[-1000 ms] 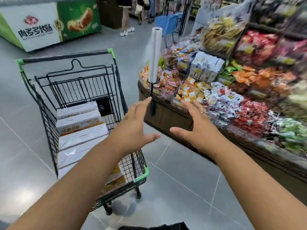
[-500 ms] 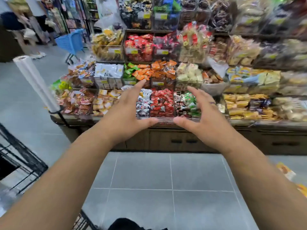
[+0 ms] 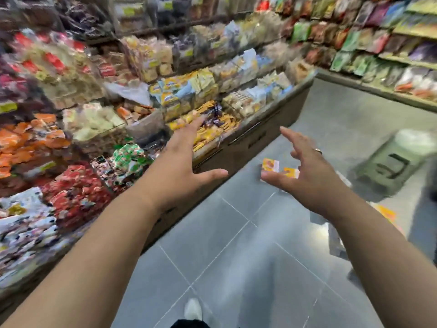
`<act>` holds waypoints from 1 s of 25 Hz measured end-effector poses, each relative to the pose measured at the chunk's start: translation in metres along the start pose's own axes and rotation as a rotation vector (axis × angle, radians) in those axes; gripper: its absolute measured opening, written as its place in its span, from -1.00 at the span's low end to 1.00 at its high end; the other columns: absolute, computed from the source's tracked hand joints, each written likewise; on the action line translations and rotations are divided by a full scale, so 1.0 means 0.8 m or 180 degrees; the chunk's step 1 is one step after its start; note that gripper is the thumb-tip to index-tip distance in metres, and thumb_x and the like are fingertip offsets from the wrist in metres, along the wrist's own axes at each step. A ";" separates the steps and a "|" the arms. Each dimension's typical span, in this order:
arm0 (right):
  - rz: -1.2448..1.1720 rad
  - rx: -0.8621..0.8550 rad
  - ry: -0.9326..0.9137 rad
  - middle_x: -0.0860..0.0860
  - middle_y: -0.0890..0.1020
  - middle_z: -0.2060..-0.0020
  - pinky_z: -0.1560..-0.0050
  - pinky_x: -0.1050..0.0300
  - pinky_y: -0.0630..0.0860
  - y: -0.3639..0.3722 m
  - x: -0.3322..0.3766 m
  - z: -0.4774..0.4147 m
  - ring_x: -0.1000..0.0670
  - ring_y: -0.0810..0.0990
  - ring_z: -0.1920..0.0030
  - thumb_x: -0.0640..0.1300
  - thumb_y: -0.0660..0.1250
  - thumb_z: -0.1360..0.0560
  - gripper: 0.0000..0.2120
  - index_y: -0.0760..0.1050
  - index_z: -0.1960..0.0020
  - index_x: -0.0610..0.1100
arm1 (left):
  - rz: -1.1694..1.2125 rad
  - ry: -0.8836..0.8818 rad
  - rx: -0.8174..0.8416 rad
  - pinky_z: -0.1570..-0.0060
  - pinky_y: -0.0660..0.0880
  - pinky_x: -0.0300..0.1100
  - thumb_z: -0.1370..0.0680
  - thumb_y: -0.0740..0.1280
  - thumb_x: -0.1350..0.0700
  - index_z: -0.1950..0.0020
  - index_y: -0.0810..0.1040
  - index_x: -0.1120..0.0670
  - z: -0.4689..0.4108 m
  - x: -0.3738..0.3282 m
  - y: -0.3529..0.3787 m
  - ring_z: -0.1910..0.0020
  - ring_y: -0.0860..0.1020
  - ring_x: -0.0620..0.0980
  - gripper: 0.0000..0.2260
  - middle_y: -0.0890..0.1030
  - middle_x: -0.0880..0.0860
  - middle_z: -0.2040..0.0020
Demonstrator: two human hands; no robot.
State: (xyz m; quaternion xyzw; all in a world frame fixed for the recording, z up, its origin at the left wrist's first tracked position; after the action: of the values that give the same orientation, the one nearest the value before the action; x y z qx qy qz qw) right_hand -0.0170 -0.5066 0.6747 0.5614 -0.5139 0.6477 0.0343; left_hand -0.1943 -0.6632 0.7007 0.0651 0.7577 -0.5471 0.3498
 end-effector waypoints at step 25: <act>0.0263 -0.1755 0.1862 0.19 0.12 -0.49 -0.36 0.12 0.25 -0.251 -0.292 -0.066 0.10 0.22 -0.46 0.14 0.53 -0.31 -0.11 0.08 -0.47 0.31 | 0.0253 0.1765 0.1730 -0.36 0.25 -0.13 -0.40 0.45 -0.20 -0.54 -0.09 -0.24 -0.387 -0.232 0.325 -0.47 0.23 -0.07 -0.10 0.18 -0.07 -0.51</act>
State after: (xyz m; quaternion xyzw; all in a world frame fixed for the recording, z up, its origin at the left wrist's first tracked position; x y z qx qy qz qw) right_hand 0.1571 -0.2508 0.6311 0.3020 -0.6591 0.6188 0.3024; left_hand -0.0726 -0.2377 0.6567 0.3301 0.6478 -0.6756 0.1226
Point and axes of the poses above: each hand's wrist, its own z-axis away from the middle knuckle, its own y-axis out of the palm, x = y × z, the point moved 4 cm from there along -z, towards the middle knuckle
